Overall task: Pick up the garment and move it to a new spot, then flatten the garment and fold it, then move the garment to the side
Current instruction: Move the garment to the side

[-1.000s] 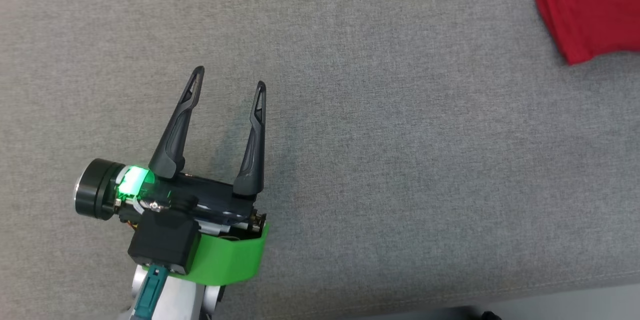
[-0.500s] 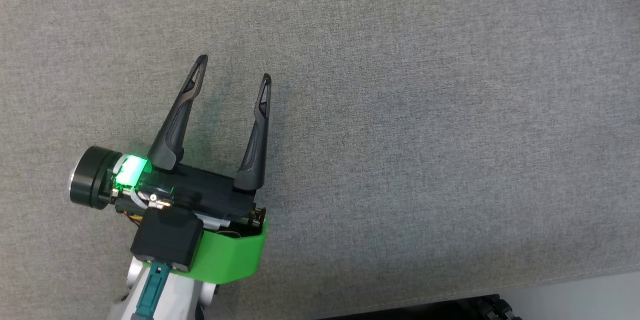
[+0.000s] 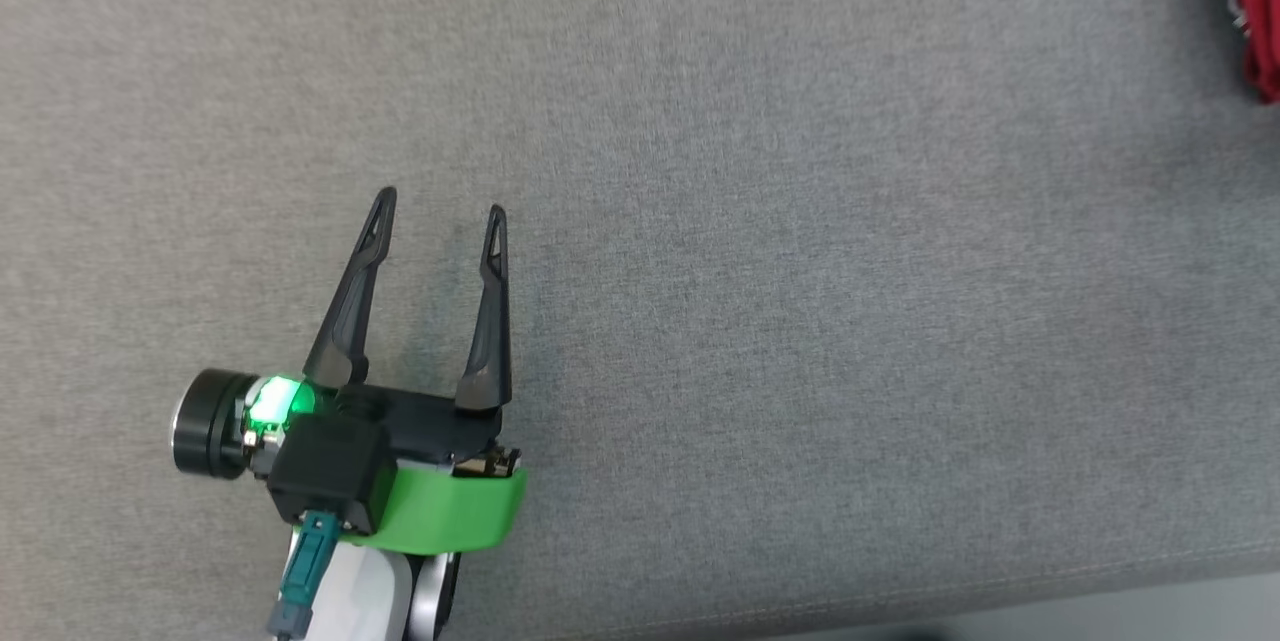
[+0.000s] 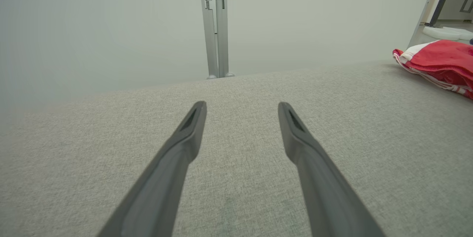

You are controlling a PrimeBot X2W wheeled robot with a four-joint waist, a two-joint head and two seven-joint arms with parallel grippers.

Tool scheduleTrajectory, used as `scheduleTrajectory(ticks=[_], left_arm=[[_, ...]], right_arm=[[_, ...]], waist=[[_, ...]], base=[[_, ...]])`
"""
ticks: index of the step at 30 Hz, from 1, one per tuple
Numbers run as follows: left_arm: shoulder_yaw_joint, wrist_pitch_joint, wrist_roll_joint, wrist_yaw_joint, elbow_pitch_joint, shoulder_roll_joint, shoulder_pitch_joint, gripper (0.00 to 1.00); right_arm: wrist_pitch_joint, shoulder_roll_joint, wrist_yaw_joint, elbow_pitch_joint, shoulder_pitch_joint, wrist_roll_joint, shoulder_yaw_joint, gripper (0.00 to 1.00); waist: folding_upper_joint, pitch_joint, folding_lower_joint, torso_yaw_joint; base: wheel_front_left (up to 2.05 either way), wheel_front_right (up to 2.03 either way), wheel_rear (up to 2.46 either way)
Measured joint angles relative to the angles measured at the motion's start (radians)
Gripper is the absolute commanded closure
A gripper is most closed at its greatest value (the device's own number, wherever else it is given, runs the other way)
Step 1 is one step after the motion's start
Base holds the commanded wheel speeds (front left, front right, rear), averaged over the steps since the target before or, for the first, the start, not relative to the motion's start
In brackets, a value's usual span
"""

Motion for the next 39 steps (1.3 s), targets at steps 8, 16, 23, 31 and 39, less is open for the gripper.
scheduleTrajectory(ticks=[8,16,23,31,39], left_arm=[[0.081,0.0,-0.071,-0.007,0.141,-0.021,0.133,0.0],[0.147,0.0,-0.05,-0.018,0.13,-0.032,0.219,0.0],[0.177,0.0,-0.045,-0.059,0.061,-0.035,0.309,0.0],[0.181,0.0,-0.062,-0.064,0.05,-0.036,0.383,0.0],[0.184,0.0,-0.061,-0.058,0.081,-0.036,0.418,0.0]], right_arm=[[0.0,0.314,0.0,-0.137,0.256,-0.202,-0.101,0.0],[0.0,0.527,0.0,-0.278,0.457,-0.386,-0.136,0.0],[-0.001,0.628,0.0,-0.34,0.636,-0.411,-0.137,0.0],[-0.001,0.64,0.0,-0.389,0.738,-0.423,-0.151,0.0],[-0.001,0.657,0.0,-0.415,0.785,-0.456,-0.155,0.0]], waist=[[0.0,-0.165,-0.0001,0.015],[-0.0001,-0.322,-0.0001,0.023],[-0.0001,-0.437,-0.0001,0.02],[0.0,-0.535,-0.0001,0.009],[0.0,-0.582,-0.0001,-0.001]], base=[[0.0,0.0,0.0],[0.0,0.0,0.0],[0.0,0.0,0.0],[0.0,0.0,0.0],[0.0,0.0,0.0]])
